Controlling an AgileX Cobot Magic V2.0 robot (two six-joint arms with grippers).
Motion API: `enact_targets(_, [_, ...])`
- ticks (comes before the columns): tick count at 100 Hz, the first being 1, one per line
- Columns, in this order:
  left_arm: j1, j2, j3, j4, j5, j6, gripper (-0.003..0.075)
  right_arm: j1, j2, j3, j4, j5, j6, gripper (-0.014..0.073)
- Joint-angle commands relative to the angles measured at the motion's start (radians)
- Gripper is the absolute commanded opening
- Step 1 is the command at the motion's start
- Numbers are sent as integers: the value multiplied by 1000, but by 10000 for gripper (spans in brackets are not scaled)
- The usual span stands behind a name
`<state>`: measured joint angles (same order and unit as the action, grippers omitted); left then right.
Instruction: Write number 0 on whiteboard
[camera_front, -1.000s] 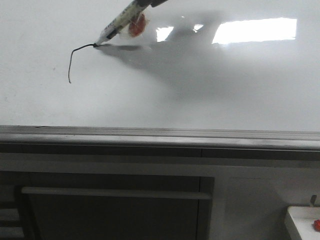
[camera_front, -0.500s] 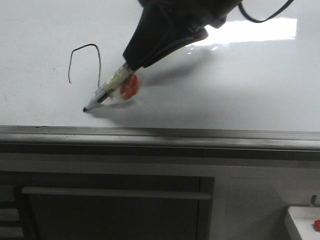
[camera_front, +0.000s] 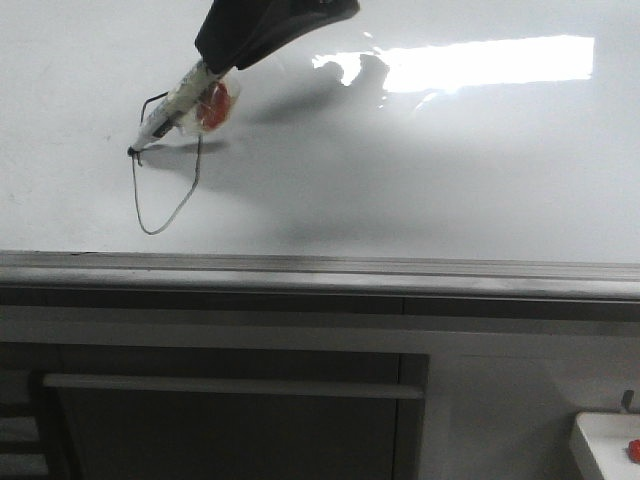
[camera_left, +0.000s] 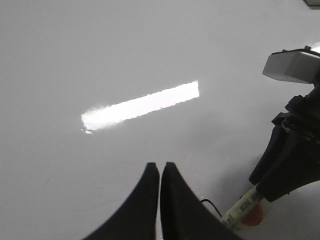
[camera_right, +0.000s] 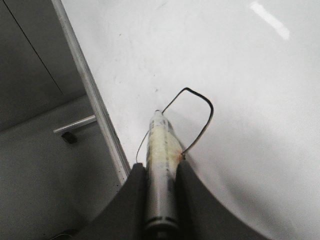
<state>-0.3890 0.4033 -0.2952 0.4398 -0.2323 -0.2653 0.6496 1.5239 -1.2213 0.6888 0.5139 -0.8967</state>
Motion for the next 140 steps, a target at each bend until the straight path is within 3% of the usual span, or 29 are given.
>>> enact_targets(1, [5,6,-37,-20,-82,-8,-20,-8,-33,-39,2,-59,1,-50])
enact_targets(21, [5,6,-37,32,-106,-8,-20,7,-50,-40,2,0,-44,-50])
enact_targets(29, [-6,6,-37,128,-108,-8,-6,29,-81,-40,-7,46,-52,-50])
enact_targets(39, [-52,19,-37,304,-108,-95,118,46,-115,-40,-71,131,-52,-50])
enact_targets(49, [-118,69,-35,489,-108,-233,318,75,-132,-40,-185,226,-52,-50])
enact_targets(56, [-170,122,-35,571,-104,-272,373,91,-138,-40,-214,245,-52,-50])
enact_targets(75, [-250,266,-35,593,-38,-270,339,114,-168,-42,-215,227,-52,-50])
enact_targets(114, [-252,461,-111,732,-68,-261,333,227,-184,-42,-217,182,-52,-50])
enact_targets(134, [-252,479,-116,734,-63,-261,332,229,-184,-42,-218,187,-52,-50])
enact_targets(140, [-252,479,-116,734,-60,-261,300,229,-184,-42,-218,187,-52,-50])
